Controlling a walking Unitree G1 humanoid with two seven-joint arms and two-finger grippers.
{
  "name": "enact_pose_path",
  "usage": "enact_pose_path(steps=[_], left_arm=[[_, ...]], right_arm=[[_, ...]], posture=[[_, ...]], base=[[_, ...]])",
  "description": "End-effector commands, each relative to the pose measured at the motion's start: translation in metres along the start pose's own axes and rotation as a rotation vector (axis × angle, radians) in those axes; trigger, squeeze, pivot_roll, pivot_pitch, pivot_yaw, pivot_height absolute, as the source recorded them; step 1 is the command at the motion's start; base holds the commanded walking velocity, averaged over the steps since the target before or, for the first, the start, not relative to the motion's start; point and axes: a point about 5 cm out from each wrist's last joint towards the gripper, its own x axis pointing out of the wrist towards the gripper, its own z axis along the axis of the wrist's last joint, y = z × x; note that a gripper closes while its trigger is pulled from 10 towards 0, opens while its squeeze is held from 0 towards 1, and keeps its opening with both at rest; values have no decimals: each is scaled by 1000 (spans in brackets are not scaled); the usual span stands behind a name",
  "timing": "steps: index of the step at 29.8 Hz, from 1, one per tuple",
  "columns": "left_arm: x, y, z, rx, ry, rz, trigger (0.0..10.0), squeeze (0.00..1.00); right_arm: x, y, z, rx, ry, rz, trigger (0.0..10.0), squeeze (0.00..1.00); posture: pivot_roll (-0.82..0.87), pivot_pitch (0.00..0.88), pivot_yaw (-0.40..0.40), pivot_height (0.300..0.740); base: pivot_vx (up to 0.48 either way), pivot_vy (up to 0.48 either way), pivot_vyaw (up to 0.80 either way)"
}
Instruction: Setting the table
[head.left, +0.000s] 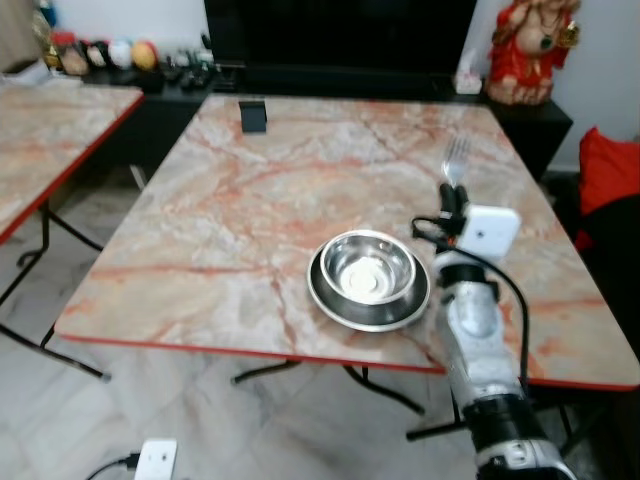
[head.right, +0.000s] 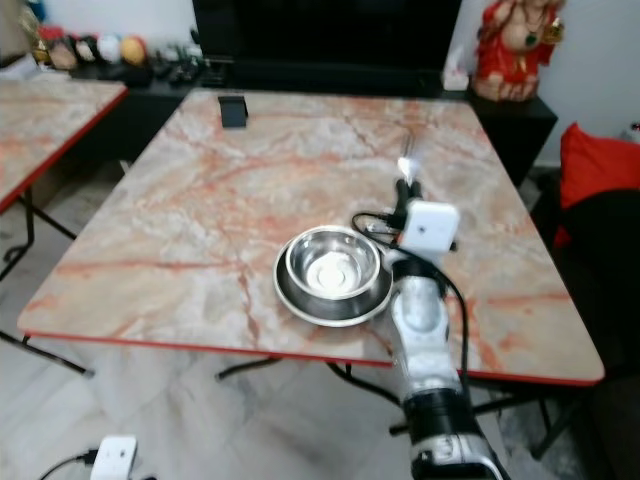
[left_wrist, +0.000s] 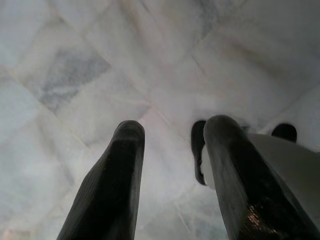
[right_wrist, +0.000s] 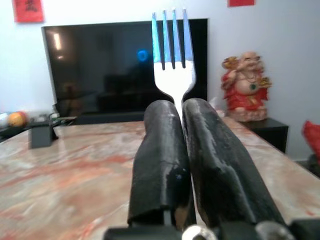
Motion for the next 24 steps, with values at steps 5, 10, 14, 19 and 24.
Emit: enact_pose_path(steps=[5,10,14,19,24], left_arm=[[0,1,0,1,3,4,10000,0],[0,1,0,-3,4,5,10000,0],[0,2,0,-9,5,7,10000,0],[0,2,0,-12,5,8,10000,0],[0,1,2,1,-5,-10,10000,0]], right_arm=[[5,6,6,1,-20,17,10000,0],[5,6,6,1,-19,15,10000,0],[5,7,6,1,-20,17,10000,0],[5,7,6,1,-25,20,10000,0],[5,6,6,-3,-22,13,10000,0]], posture=[[15,0,-33,740],[17,0,-33,740],[18,0,-34,740],[20,0,-33,740],[12,0,-34,740]], base=[[0,0,0],[0,0,0],[0,0,0],[0,0,0],[0,0,0]])
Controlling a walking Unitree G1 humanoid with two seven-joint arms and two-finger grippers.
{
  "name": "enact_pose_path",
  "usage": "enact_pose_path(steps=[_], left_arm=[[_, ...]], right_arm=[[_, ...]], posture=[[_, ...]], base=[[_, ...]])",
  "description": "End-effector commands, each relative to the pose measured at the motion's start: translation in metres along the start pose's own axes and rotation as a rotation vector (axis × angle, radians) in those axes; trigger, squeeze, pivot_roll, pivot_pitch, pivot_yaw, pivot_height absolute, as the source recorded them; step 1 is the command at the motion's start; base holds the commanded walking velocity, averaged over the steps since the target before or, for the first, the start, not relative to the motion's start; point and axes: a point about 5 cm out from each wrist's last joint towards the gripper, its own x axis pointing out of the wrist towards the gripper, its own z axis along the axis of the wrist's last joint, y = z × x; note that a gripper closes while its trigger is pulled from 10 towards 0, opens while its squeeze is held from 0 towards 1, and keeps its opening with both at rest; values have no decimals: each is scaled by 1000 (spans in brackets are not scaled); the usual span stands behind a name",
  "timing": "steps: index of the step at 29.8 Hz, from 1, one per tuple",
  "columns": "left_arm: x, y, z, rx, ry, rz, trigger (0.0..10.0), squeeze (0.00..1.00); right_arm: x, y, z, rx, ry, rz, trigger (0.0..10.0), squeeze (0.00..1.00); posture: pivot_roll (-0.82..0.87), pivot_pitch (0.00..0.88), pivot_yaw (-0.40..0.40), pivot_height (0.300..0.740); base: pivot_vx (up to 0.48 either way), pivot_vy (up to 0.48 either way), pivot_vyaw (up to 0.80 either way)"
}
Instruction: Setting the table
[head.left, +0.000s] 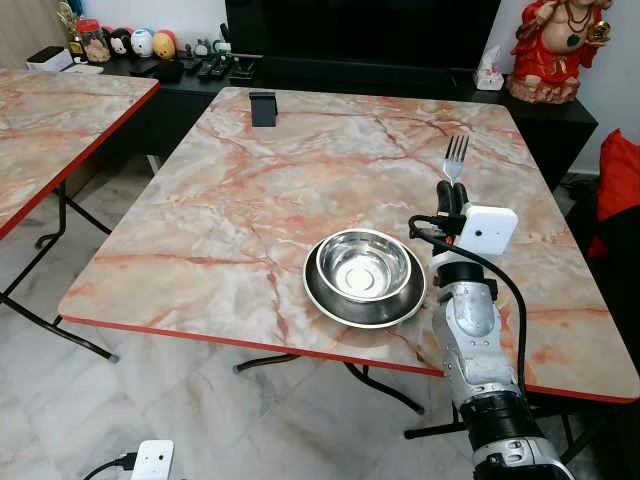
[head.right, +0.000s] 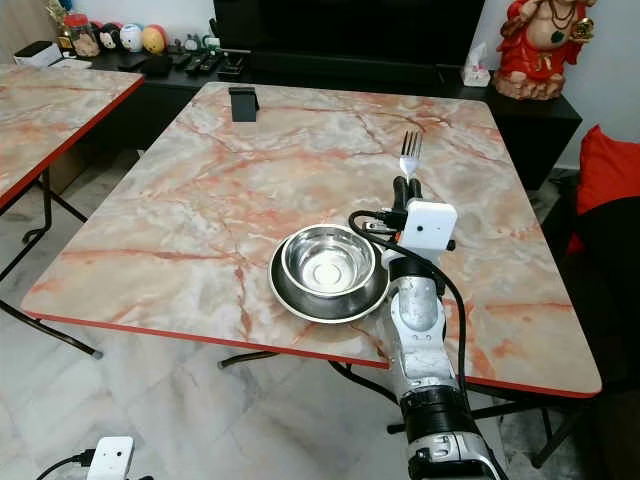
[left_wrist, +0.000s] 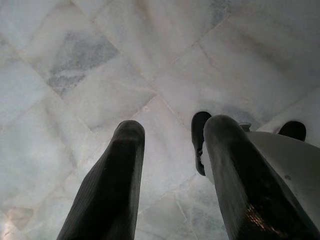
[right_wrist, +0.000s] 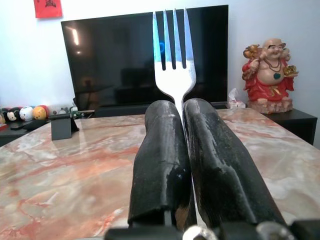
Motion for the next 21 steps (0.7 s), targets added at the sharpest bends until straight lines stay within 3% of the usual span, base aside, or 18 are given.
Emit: enact_pose_path(steps=[1,5,15,21], left_arm=[[0,0,-1,7,1,-11,10000,0],[0,-1,3,79,-18,-36,10000,0],[0,-3,5,38,-48,-34,10000,0],[0,-3,2,-3,-33,-25,10000,0]], right_arm=[[5,1,5,-6,-20,0,10000,0],[5,-5,5,-17,-18,-9,10000,0],[7,-13,6,-32,-19,-26,10000,0],[5,-31,4,-70,-10,-63,10000,0]], posture=[[12,0,-34,740],[13,0,-37,740],[12,0,-41,740],[7,0,-41,740]], base=[[0,0,0],[0,0,0],[0,0,0],[0,0,0]])
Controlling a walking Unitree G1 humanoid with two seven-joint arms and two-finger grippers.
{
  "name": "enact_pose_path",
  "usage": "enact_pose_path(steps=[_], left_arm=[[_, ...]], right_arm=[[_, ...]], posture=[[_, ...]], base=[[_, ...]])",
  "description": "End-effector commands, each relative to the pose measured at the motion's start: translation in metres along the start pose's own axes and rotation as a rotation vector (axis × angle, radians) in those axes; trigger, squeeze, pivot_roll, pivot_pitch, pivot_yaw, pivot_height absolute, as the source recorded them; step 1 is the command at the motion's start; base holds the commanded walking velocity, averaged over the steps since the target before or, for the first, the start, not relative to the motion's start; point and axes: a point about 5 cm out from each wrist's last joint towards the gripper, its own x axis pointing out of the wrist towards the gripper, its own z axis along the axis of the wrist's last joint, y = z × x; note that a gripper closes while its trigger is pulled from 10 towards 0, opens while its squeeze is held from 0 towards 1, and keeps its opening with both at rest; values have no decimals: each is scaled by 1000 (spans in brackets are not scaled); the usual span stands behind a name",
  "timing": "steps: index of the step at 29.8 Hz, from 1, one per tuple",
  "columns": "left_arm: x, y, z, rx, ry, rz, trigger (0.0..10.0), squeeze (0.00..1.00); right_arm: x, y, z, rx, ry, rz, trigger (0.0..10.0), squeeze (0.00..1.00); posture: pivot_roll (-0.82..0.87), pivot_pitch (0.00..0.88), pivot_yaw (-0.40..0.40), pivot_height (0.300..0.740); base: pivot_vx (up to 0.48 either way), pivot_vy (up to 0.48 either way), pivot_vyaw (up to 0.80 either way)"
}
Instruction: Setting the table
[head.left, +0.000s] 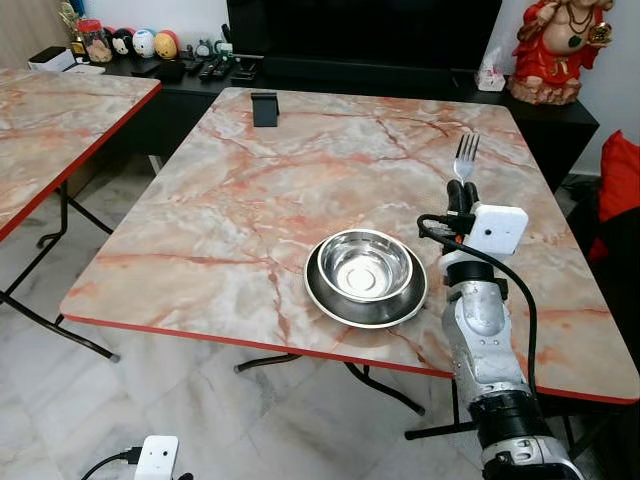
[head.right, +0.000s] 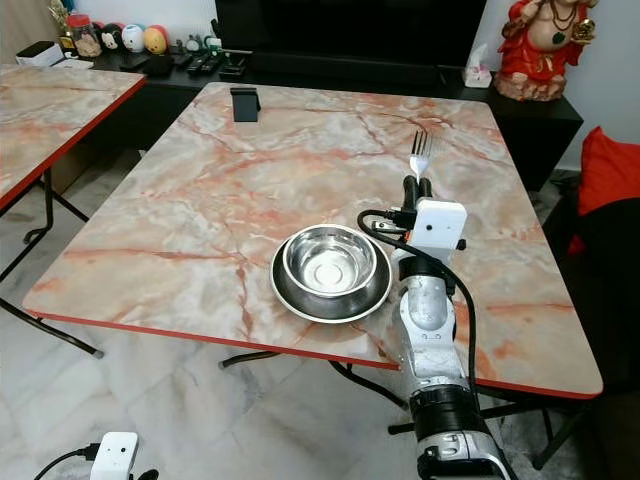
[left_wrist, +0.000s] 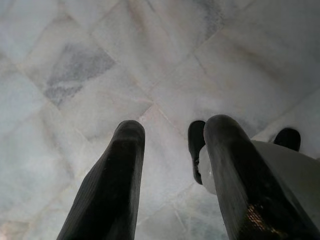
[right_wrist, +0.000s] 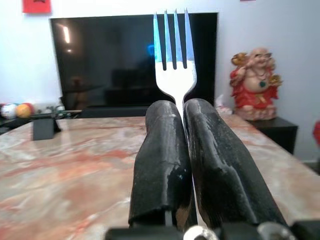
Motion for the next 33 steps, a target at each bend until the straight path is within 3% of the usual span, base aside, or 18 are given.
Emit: enact_pose_path(steps=[1,2,4,9,21,33], left_arm=[[0,-1,-3,-7,14,-6,10000,0],[0,-1,-3,-7,14,-6,10000,0],[0,-1,-3,-13,20,-5,10000,0],[0,-1,-4,-17,21,-3,10000,0],[0,-6,-2,-6,18,-22,10000,0],[2,-23,0,-16,17,-58,10000,0]], right_arm=[[2,-10,1,-23,-3,-30,10000,0],[2,-10,1,-23,-3,-30,10000,0],[4,-26,3,-47,-7,-72,10000,0],[5,-34,3,-68,-7,-87,10000,0],[0,-43,2,-85,-3,-129,10000,0],[6,-52,8,-104,-18,-153,10000,0]], posture=[[7,0,-41,740],[7,0,-41,740],[5,0,-38,740],[7,0,-39,740],[-36,0,-8,740],[-60,0,-16,740]], base=[[0,0,0],[0,0,0],[0,0,0],[0,0,0],[0,0,0],[0,0,0]])
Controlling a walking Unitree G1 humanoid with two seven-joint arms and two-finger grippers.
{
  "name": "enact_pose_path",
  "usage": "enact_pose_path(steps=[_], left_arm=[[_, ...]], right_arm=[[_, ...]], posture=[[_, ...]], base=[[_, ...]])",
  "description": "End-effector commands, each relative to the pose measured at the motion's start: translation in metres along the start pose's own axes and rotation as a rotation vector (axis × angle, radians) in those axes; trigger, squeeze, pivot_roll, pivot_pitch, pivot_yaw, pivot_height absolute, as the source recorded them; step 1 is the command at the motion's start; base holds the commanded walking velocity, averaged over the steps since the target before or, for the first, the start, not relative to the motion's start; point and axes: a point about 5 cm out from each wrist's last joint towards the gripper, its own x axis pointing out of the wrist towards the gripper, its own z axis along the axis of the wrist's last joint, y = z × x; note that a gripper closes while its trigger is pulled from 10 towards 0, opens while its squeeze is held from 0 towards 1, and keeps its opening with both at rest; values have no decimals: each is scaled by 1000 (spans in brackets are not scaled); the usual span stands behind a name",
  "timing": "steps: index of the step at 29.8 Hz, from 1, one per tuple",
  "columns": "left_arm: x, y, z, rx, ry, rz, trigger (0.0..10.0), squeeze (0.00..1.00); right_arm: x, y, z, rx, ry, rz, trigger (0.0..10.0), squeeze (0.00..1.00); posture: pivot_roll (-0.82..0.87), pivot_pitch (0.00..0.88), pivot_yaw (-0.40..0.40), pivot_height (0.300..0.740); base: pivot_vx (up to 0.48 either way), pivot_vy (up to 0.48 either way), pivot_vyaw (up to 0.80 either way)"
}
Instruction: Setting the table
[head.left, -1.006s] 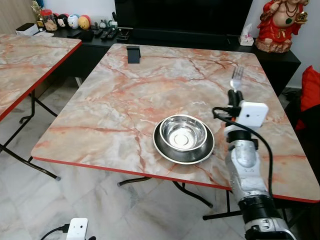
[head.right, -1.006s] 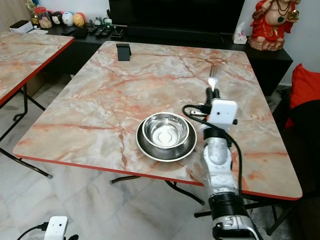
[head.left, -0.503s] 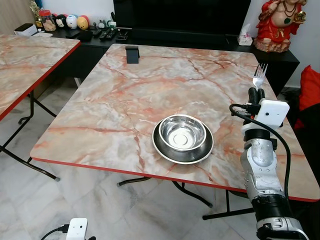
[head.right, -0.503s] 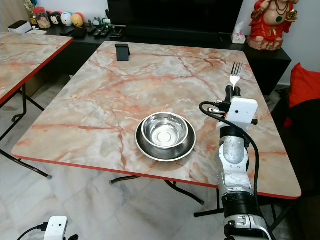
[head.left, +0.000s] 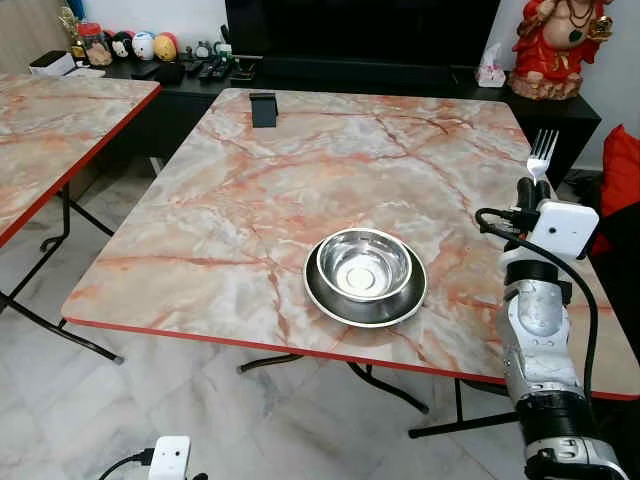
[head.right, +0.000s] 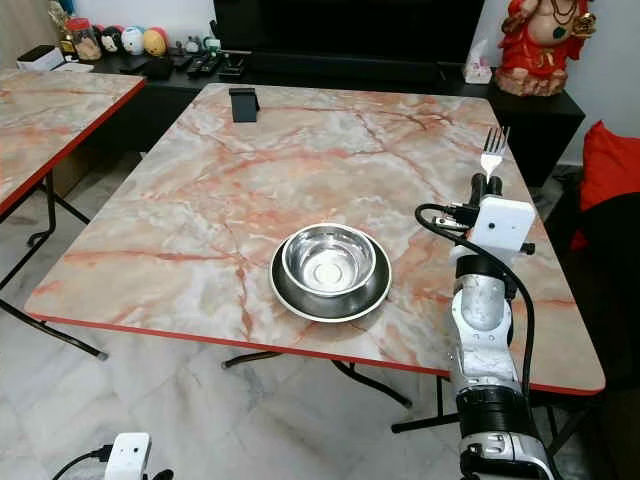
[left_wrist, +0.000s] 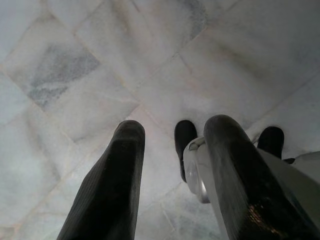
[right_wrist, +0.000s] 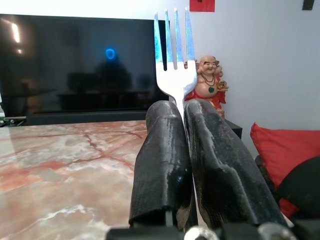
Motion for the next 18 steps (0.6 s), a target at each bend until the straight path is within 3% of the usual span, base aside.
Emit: enact_pose_path(steps=[1,18], left_arm=[[0,-3,-2,1,12,-7,10000,0],[0,0,-2,-17,9,5,10000,0]], right_arm=[[4,0,3,-7,-5,-3,10000,0],[1,7,-1,11,15,1,10000,0]], posture=[[-61,0,-20,740],[-54,0,-18,740]], base=[[0,0,0],[0,0,0]])
